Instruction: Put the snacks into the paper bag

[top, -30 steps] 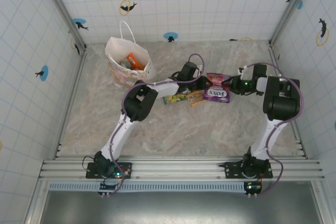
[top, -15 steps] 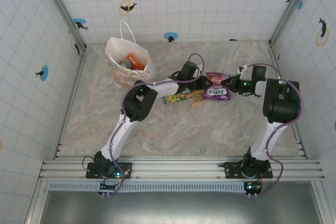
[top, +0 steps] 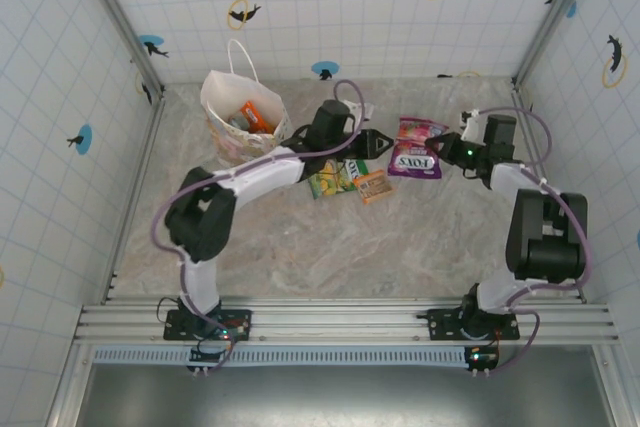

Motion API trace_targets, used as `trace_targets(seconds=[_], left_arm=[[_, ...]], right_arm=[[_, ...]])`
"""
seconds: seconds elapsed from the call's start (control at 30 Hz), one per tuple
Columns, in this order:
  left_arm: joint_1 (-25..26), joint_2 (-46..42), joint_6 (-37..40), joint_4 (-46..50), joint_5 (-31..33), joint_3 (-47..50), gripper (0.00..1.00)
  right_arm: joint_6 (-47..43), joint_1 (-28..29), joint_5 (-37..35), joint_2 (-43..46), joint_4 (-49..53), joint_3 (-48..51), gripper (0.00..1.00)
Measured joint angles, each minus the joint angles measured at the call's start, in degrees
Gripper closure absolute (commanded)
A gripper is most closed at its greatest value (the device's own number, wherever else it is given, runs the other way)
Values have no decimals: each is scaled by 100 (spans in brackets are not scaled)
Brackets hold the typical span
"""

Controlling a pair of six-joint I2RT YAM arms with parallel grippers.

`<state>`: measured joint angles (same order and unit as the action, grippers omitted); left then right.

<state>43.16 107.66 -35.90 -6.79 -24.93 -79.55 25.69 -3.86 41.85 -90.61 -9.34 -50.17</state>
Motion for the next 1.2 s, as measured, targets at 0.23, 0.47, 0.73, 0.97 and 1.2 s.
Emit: trace_targets(seconds=[0.23,0.47,0.73,0.97,1.2], left_arm=[[31,-1543,111,280,168,1569,60],[35,-2876,149,975,487,2761,56],[-640,-4142,118,1401,682,3895,55],[-1897,-4933,140,1720,592,4417,53],[-3434,-5119,321,1919,186,4568,53]], right_arm=[[116,1043,-944,1032,-57,0,95],[103,2229,-2033,1416,-153,-291,96],[-358,3604,-3171,1281,-254,-1296,96],[-1060,4391,-3534,422,-402,-2874,95],[-1858,4686,-3429,-1268,157,-5344,95]])
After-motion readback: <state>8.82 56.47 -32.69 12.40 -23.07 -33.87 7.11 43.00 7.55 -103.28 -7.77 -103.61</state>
